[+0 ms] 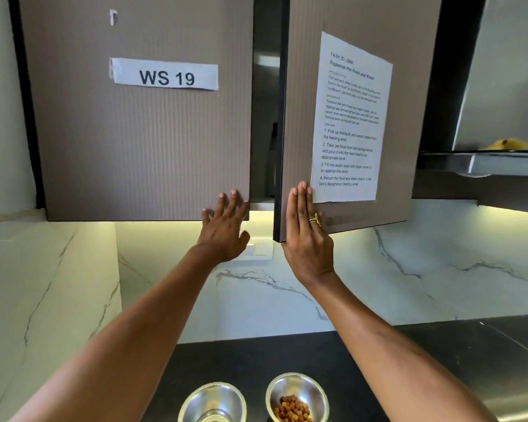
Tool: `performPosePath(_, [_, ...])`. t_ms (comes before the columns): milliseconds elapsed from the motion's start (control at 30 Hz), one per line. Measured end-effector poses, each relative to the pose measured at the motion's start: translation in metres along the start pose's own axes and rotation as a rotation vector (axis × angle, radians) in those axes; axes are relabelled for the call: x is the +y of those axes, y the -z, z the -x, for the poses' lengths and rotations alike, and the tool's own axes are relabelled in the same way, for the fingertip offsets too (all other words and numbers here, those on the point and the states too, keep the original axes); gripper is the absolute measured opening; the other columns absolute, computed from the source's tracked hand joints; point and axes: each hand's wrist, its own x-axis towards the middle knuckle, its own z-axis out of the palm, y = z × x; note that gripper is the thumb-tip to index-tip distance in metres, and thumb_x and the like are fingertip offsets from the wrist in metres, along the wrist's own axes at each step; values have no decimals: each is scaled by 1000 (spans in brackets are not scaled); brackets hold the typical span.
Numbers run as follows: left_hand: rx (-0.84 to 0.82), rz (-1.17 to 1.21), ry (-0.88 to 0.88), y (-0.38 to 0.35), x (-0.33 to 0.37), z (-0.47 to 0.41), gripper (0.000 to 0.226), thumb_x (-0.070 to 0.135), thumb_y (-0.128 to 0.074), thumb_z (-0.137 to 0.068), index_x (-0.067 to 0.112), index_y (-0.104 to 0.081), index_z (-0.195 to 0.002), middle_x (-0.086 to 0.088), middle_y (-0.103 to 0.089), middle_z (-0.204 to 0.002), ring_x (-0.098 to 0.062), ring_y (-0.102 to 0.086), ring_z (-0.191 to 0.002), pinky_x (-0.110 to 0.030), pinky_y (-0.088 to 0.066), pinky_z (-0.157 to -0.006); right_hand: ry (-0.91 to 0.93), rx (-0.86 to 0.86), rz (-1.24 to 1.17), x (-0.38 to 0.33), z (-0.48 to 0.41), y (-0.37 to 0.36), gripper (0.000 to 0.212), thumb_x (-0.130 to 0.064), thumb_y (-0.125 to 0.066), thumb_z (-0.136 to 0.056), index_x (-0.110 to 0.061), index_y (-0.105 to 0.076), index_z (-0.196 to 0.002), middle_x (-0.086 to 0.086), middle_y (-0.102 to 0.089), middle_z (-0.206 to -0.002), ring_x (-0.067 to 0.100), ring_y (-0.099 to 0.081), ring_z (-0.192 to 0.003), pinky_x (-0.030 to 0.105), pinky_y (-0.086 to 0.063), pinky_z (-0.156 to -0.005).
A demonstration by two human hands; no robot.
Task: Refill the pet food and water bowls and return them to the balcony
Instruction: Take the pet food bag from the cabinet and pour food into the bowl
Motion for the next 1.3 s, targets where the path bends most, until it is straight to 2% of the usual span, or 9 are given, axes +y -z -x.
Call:
performPosePath(233, [102, 403, 98, 41, 127, 35, 57, 22, -47, -106, 31, -27, -159, -2, -28, -166, -31, -31, -151, -50, -34, -118, -129, 3, -355, 59, 18, 87, 80, 7, -79, -84, 6, -42, -155, 23, -42, -163, 32, -43, -151, 34, -67, -82])
performPosePath(400, [95, 517, 37, 59, 229, 66, 69, -4, -45, -98, 26, -30, -158, -7, -44, -158, -33, -45, -142, -38, -40, -112, -234, -16, -527, 124, 47, 139, 89, -10, -92, -79, 8, -45, -151, 26, -51, -156, 40, -62, -133, 34, -51, -97])
performPosePath(500, [54, 469, -88, 59, 281, 75, 81, -13, -42, -87, 28, -33, -156, -7, -50, -153, -33, -50, -137, -31, -44, -101, -299, -6, -578, 166, 66, 163, 88, -12, -93, -78, 10, -46, -150, 27, -64, -141, 42, -74, -113, 40, -60, -92])
performPosePath(667, [43, 399, -239, 60, 351, 79, 91, -13, -44, -87, 36, -21, -159, -4, -40, -161, -28, -38, -147, -35, -41, -111, -437, 87, -704, 230, 82, 197, 56, -16, -71, -97, 12, -55, -143, 19, -79, -113, 25, -75, -92, 26, -58, -82])
performPosePath(733, [28, 399, -271, 59, 370, 80, 95, -15, -46, -88, 41, -16, -159, 1, -33, -164, -24, -33, -150, -34, -39, -113, -525, 101, -730, 251, 88, 204, 51, -4, -74, -94, 10, -59, -141, 16, -79, -109, 21, -70, -90, 26, -60, -74])
performPosePath(900, [-11, 363, -345, 46, 393, 78, 99, -17, -47, -87, 42, -14, -160, 11, -21, -167, -19, -23, -155, -37, -38, -115, -655, 89, -853, 297, 99, 216, 38, -11, -72, -98, 7, -65, -131, 17, -77, -117, 21, -75, -99, 1, -51, -76])
performPosePath(1033, [18, 363, -310, 32, 388, 78, 93, -13, -49, -90, 37, -16, -160, 6, -23, -168, -22, -26, -154, -41, -38, -118, -792, 105, -907, 318, 104, 213, 30, -11, -70, -96, 6, -70, -121, 15, -79, -106, 20, -75, -89, 15, -56, -73])
performPosePath(1167, [-17, 314, -265, 25, 366, 79, 83, -3, -50, -96, 35, -15, -161, 2, -21, -168, -27, -25, -154, -44, -35, -117, -889, 126, -858, 333, 108, 203, 23, -10, -71, -88, 4, -72, -106, 9, -74, -83, -1, -63, -68, 16, -49, -64])
performPosePath(1300, [-40, 299, -186, 21, 335, 78, 79, 8, -55, -98, 34, -15, -161, -1, -27, -167, -29, -29, -152, -46, -33, -118, -1105, 142, -988, 318, 122, 187, 34, 3, -79, -86, 9, -69, -118, 19, -78, -109, 3, -77, -89, 24, -64, -84])
